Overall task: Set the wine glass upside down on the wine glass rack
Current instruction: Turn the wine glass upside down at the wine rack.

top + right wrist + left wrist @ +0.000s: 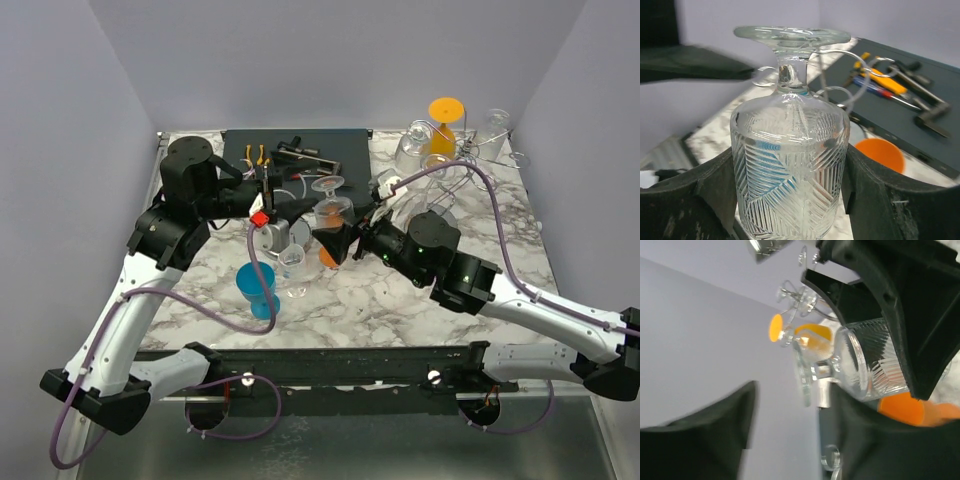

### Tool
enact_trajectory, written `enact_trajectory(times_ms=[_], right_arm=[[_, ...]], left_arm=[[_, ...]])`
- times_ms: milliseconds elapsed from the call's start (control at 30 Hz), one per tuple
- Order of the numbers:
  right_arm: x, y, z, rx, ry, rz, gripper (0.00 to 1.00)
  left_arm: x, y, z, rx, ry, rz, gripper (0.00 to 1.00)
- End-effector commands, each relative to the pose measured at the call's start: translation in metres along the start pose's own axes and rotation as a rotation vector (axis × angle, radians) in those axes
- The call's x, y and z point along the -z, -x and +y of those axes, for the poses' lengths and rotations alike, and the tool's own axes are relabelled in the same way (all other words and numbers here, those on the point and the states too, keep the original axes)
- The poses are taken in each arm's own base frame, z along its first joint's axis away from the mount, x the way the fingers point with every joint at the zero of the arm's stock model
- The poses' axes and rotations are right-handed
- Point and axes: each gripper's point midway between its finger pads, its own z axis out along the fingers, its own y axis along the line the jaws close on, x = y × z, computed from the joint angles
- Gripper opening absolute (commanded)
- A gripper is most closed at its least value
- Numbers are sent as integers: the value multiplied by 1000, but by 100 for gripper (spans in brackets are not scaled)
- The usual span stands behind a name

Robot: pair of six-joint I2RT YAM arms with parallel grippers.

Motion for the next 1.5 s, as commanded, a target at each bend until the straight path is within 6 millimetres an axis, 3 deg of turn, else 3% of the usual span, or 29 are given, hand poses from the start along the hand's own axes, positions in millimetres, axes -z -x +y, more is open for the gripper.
enact_trajectory(times_ms=[0, 67, 167, 300, 533, 600, 700, 833, 900, 1000, 1100, 1167, 1333, 1467], right_arm=[[8, 17, -46, 72, -215, -87, 1], [17, 23, -55, 96, -260, -103, 1], [36, 35, -68, 124, -313, -126, 1], [62, 61, -75, 139, -344, -148, 1], [97, 100, -103, 202, -514, -211, 1], [96, 102, -116, 279, -598, -232, 1], [72, 103, -131, 339, -653, -206, 1], [47, 131, -153, 272, -608, -259, 1], [34, 140, -152, 288, -604, -259, 1], [35, 168, -149, 306, -596, -312, 1], [53, 199, -161, 290, -623, -381, 1], [63, 207, -177, 283, -661, -377, 1], [98, 197, -231, 250, -795, -316, 1], [141, 178, -246, 200, -900, -289, 0]], left_arm=[[10, 27, 10, -80, 44, -52, 83], [13, 20, 13, 2, 75, -5, 93], [19, 6, 25, 177, 162, 85, 99], [28, -13, 32, 379, 280, 188, 99], [44, -24, 34, 735, 472, 251, 99], [44, -29, 32, 832, 493, 272, 99], [40, -31, 26, 935, 470, 302, 99], [42, -38, 27, 971, 497, 333, 99], [44, -38, 25, 970, 496, 343, 99], [47, -38, 21, 968, 494, 356, 99], [48, -38, 20, 956, 490, 359, 99], [47, -38, 20, 950, 487, 359, 99], [45, -39, 22, 948, 482, 358, 99], [46, -32, 25, 927, 471, 338, 99]])
